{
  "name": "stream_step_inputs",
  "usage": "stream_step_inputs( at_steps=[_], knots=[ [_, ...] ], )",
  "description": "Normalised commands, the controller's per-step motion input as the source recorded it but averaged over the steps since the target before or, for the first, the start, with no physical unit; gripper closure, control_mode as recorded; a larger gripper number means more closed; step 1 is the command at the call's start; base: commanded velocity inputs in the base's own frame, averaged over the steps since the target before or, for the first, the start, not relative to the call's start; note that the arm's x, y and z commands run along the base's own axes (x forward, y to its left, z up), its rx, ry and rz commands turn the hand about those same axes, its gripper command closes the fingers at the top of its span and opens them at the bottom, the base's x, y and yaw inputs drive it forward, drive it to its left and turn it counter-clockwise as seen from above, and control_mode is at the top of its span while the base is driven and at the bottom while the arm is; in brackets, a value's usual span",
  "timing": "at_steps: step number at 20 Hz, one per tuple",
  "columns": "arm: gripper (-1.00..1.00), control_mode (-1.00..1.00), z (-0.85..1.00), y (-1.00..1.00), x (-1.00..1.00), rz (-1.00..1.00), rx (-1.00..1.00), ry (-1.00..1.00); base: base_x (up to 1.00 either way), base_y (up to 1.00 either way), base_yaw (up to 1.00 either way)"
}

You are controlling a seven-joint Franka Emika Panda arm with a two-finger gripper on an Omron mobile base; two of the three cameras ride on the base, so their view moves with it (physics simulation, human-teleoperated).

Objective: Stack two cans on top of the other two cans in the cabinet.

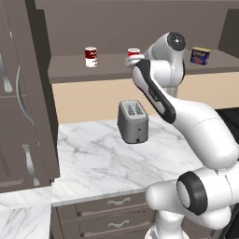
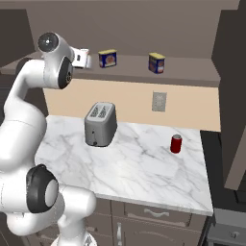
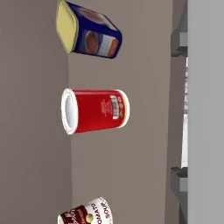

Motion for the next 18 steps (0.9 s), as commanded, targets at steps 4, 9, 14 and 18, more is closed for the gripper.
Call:
stream_step_inputs(
  at_steps=[4,9,14,18],
  knots=[
    [-1.00,-1.00,0.00,0.05,0.31,0.00,0.00,0.01,0.00,0.00,0.00],
    [-1.00,-1.00,-0.01,0.04,0.20,0.00,0.00,0.00,0.00,0.00,0.00],
    [-1.00,-1.00,-0.12,0.01,0.13,0.00,0.00,-0.05,0.00,0.00,0.00],
    [-1.00,-1.00,-0.12,0.04,0.23,0.00,0.00,-0.09,0.00,0.00,0.00]
  ],
)
